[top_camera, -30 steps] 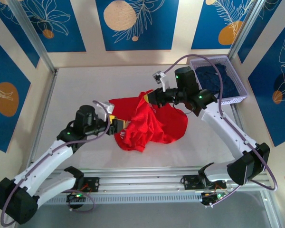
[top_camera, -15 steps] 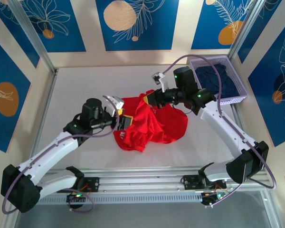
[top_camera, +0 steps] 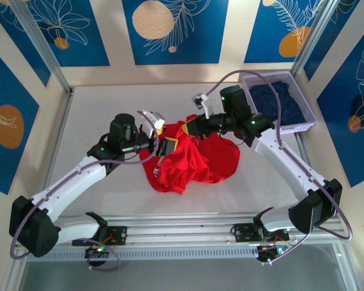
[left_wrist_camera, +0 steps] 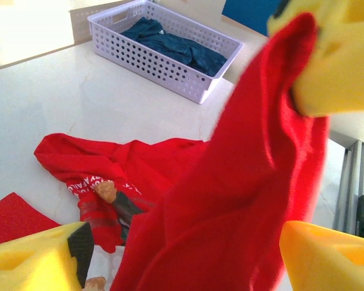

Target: Fold the inside-out t-shirt

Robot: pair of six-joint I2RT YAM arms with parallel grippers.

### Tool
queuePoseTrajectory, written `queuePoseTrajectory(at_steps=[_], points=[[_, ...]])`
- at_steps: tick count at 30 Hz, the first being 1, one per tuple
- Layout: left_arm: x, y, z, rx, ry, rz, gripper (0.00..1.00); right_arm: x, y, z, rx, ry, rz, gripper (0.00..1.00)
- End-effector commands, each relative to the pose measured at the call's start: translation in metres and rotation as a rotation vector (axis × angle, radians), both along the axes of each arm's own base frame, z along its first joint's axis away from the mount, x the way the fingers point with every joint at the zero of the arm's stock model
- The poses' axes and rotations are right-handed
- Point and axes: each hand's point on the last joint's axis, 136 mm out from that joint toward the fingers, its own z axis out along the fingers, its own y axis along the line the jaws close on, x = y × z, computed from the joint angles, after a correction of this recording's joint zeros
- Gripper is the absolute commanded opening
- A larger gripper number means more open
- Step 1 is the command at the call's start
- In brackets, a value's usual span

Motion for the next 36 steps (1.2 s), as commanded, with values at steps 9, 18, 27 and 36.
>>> queuePoseTrajectory(at_steps=[9,18,27,36], points=[[0.009,-0.010,-0.009,-0.012,0.074,-0.062,0.61,-0.007,-0.008,0.020,0.027,-0.066,0.037,0.00],[0.000,-0.012,-0.023,0.018,0.128,-0.107,0.38,-0.006,-0.010,0.029,0.048,-0.078,0.036,0.00],[-0.004,-0.005,-0.032,0.053,0.131,-0.091,0.28,0.000,-0.014,0.031,0.048,-0.082,0.020,0.00],[-0.004,-0.003,-0.038,0.075,0.140,-0.087,0.29,0.001,-0.014,0.033,0.055,-0.081,0.021,0.00]])
